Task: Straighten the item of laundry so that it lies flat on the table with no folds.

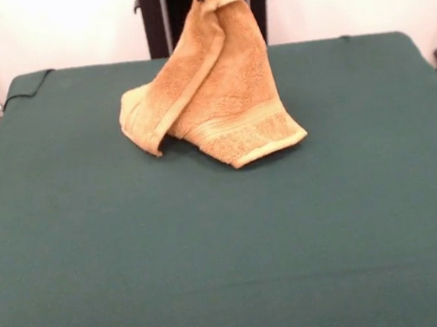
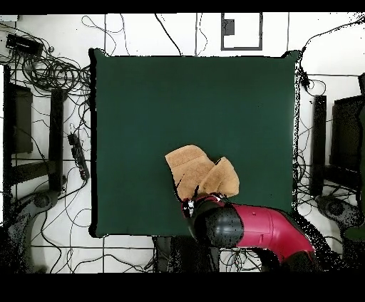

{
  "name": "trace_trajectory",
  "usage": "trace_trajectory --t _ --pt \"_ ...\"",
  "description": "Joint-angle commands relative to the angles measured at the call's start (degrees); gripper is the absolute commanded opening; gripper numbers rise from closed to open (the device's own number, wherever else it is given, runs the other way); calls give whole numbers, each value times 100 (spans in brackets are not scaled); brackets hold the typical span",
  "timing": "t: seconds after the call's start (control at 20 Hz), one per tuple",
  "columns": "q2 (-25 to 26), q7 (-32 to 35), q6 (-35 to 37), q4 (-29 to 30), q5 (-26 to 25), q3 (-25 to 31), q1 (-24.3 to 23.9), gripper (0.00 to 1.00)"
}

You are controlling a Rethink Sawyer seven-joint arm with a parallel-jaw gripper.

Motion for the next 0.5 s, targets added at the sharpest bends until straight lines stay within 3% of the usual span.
trace_trajectory --t 0.05,0.5 --pt "-314 9 929 -390 417 564 217 0" --pt "-212 -272 1338 -898 400 648 131 0"
